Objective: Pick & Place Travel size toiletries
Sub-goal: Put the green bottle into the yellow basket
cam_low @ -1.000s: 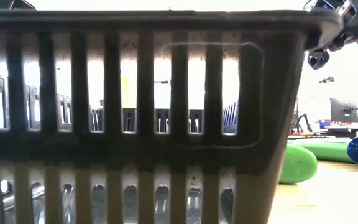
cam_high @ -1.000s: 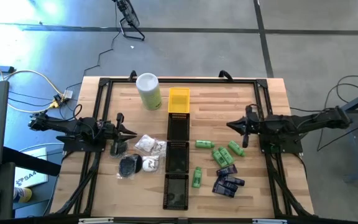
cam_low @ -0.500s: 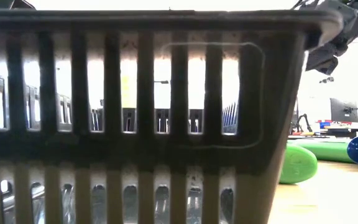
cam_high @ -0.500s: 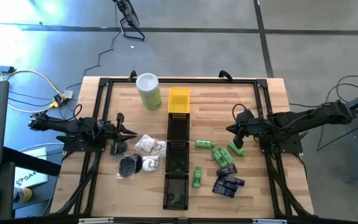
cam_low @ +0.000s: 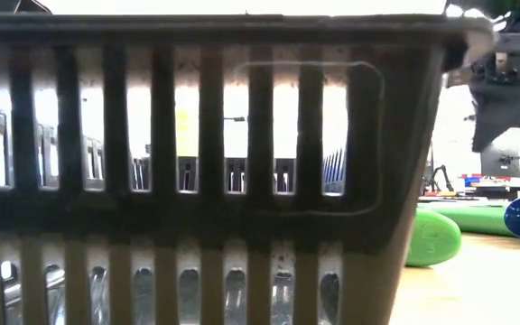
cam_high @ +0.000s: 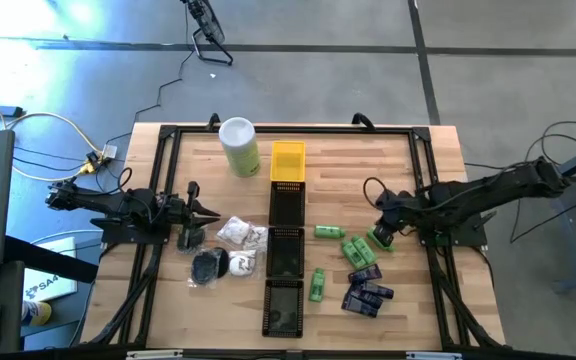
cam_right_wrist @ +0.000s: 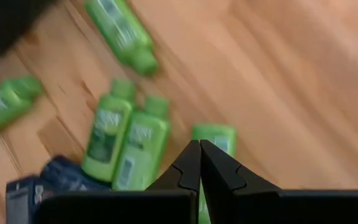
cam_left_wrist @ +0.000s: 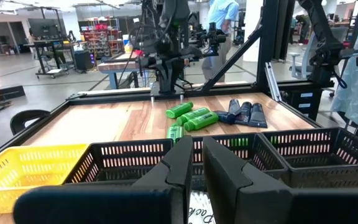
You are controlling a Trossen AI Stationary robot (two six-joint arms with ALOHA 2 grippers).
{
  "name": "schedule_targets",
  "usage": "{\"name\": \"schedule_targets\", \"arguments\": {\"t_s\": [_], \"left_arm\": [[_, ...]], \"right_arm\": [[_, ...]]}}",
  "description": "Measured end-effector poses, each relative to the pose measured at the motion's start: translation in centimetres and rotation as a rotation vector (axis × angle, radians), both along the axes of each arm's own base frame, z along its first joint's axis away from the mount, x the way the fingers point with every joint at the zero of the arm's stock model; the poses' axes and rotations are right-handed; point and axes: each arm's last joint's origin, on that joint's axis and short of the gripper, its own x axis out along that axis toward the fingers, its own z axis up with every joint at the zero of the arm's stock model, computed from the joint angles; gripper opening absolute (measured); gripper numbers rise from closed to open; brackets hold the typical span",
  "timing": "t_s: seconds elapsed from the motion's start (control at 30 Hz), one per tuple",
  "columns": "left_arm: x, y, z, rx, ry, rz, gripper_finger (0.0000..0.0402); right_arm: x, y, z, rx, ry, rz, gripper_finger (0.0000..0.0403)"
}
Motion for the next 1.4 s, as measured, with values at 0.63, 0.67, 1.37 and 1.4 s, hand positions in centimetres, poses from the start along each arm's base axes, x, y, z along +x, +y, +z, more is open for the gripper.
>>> {"name": "schedule_targets", "arguments": {"t_s": [0.63,0.67,1.37,1.4], "left_arm": [[0.0,0.0,0.0,0.001,0.0,-0.004,0.0033],[0.0,0.0,0.0,0.001,0.0,-0.004,0.0033],[0.0,0.0,0.0,0.001,0.0,-0.002,0.0033],[0.0,0.0,0.0,0.0,0.0,-0.001,0.0033]], "right_arm": [[1.1,0.4,-2.5,0.051,0.228,-0.004,0.0003],[1.1,0.4,-2.6,0.051,0.232,-0.005,0.0003],[1.2,0.4,-2.8,0.057,0.237,-0.088,0.0273],[1.3,0.4,-2.8,0.049,0.231,-0.087,0.0279]]}}
